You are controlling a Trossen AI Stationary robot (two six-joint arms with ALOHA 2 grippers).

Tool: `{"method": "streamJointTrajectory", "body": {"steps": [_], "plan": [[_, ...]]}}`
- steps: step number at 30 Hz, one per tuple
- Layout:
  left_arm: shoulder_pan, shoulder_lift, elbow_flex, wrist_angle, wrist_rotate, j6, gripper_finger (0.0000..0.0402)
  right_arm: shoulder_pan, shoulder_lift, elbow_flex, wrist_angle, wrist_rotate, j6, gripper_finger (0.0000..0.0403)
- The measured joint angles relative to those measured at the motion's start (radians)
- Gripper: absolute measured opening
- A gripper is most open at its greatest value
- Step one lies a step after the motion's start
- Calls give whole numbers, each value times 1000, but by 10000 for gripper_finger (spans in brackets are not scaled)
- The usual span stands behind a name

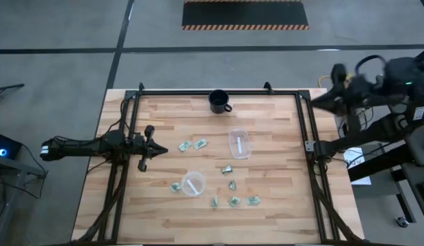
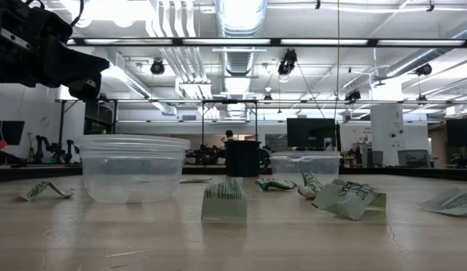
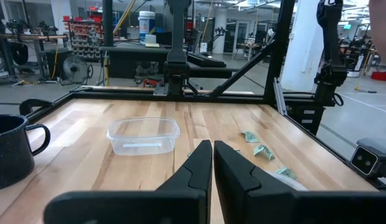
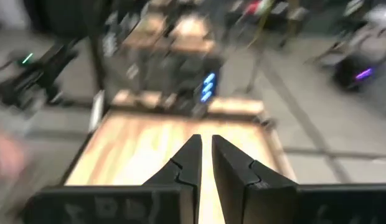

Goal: Pick and place items into bin
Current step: Put the white stevia packet into the right transparent bin

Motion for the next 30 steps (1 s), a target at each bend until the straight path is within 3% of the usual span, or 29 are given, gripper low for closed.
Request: {"method": "streamJointTrajectory", "body": {"steps": [12,17,30], "plan": [[0,0,0,0,0,0,0,0,166,-11,-315,-179,128,28],[0,0,0,0,0,0,0,16,225,-57,-322,-265,196,28],[0,0,0,0,0,0,0,224,382,-226,-247,-265,315,28]]}}
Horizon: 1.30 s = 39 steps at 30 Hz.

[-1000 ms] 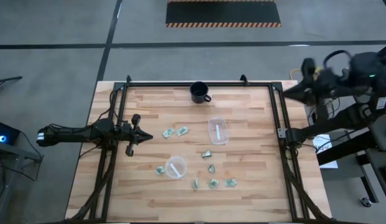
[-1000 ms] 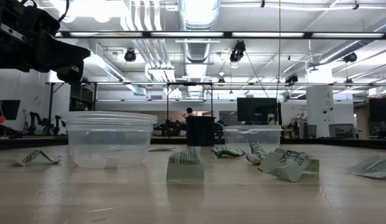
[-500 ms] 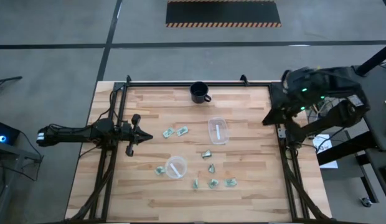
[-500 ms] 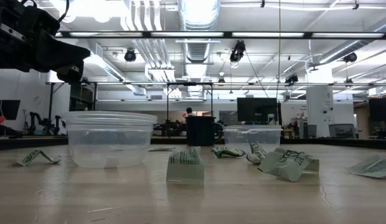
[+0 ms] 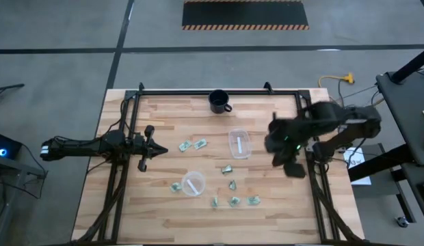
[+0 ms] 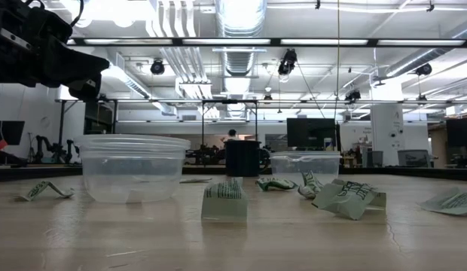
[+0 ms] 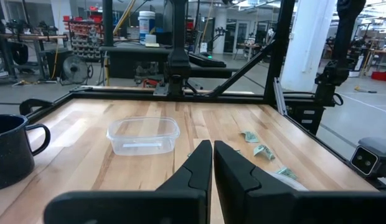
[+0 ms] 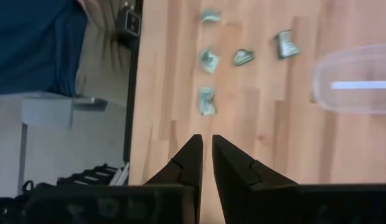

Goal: Pick and place items into bin
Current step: Put the white stevia packet into the right transparent bin

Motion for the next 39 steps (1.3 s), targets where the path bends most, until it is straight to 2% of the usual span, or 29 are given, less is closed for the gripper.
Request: {"method": "streamJointTrajectory", "body": {"steps": [7,13,18,22,28,39], "plan": [[0,0,0,0,0,0,0,126,104,-63,92,16,63,28],[0,0,0,0,0,0,0,217,205,-79,145,72,97,28],[0,0,0,0,0,0,0,269,290,-91,165,141,96,28],[0,0,0,0,0,0,0,293,346,-108,188,145,81,28],[0,0,0,0,0,0,0,307,370,-153,255,220,72,28],[0,0,0,0,0,0,0,307,332,-352,431,227,75,28]]}}
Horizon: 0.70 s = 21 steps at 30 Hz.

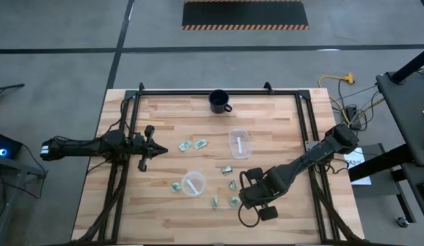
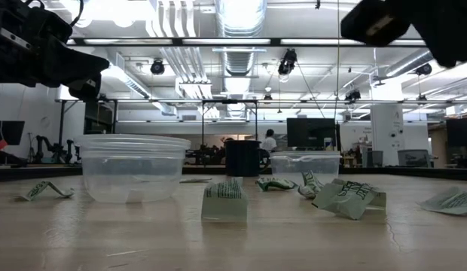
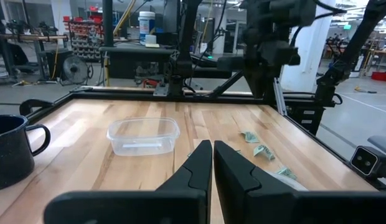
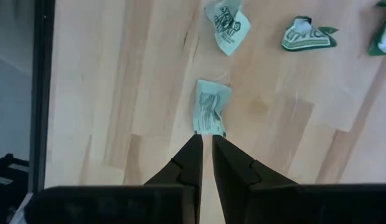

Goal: Pick and place items into bin
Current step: Put the white stevia packet into the right transparent bin

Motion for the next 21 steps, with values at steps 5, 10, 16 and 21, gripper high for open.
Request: {"method": "streamJointTrajectory", "body": {"steps": [5,10,16,21], "plan": [[0,0,0,0,0,0,0,0,4,-40,31,1,-1,28],[0,1,0,0,0,0,0,-3,5,-95,58,2,2,28],[0,0,0,0,0,0,0,-7,6,-151,78,2,2,28],[0,0,0,0,0,0,0,-13,6,-155,78,3,2,28]]}}
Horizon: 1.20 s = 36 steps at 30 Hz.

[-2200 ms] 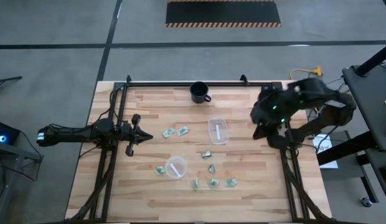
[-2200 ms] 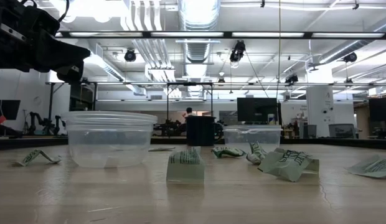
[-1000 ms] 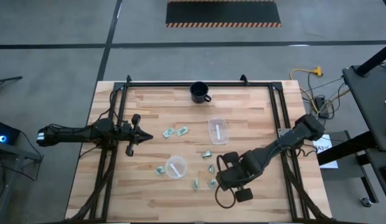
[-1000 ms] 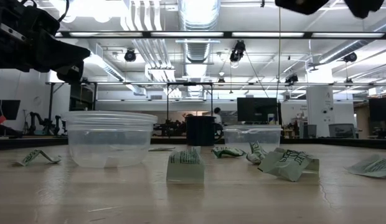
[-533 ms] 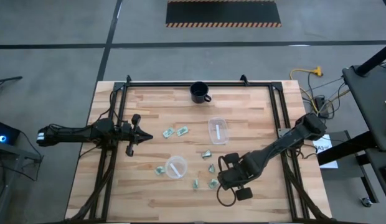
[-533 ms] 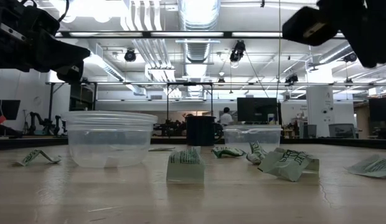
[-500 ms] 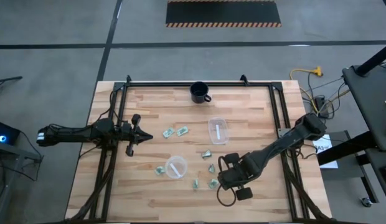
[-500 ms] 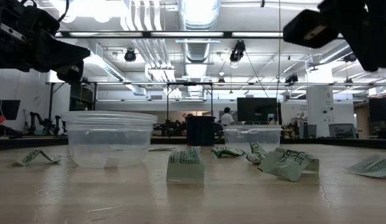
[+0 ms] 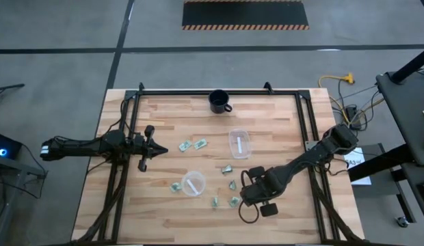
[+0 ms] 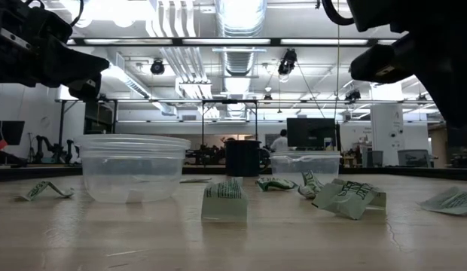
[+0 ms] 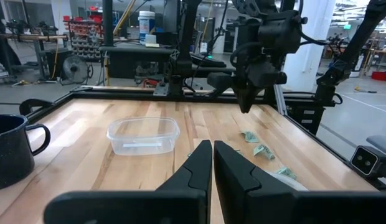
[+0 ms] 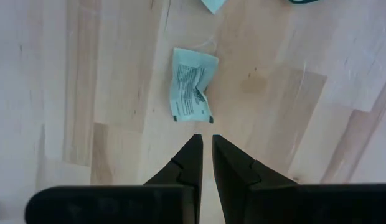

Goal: Pick and place items into bin
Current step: Put the white stevia packet into the right transparent bin

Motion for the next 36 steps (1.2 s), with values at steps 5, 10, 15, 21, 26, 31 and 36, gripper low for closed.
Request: {"method": "streamJointTrajectory", "body": {"steps": [5,10,15,21,26,31,36], "plan": [[0,0,0,0,0,0,0,-2,0,7,2,0,-1,29],[0,0,0,0,0,0,0,-2,0,7,4,3,0,31],[0,0,0,0,0,0,0,-3,0,8,7,19,0,57],[0,0,0,0,0,0,0,-3,0,8,15,27,0,121],[0,0,0,0,0,0,0,-4,0,8,44,45,1,177],[0,0,0,0,0,0,0,-4,0,8,59,46,0,224],[0,0,0,0,0,0,0,-4,0,8,60,46,0,262]]}}
